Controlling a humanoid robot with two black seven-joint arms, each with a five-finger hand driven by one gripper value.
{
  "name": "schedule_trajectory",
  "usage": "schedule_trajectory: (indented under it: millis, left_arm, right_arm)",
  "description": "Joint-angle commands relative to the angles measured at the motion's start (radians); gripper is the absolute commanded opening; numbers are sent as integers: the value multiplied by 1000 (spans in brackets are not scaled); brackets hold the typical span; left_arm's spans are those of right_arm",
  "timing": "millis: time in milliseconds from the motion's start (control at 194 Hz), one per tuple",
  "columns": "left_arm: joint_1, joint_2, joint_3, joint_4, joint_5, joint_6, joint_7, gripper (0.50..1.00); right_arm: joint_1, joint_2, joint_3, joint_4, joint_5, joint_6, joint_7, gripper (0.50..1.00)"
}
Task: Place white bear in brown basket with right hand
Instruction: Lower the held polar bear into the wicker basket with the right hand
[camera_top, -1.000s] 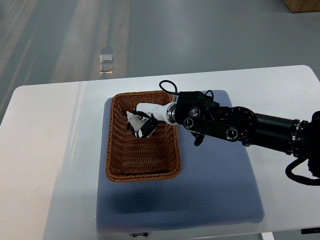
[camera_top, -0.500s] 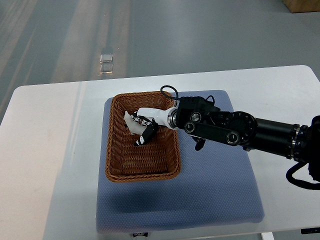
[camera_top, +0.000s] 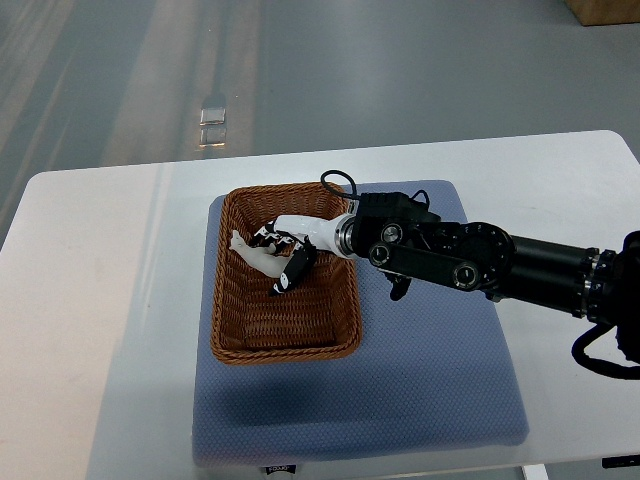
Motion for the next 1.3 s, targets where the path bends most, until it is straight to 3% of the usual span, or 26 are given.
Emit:
schedule_trajectory:
  millis: [0,1293]
  left_arm:
    - [0,0,0,-1,-1,0,0,1000]
    - [0,0,-2,-1,-1,0,0,1000]
  right_arm:
    - [0,0,0,0,0,-3,0,856]
    - [60,0,-2,-49,-14,-14,-14,856]
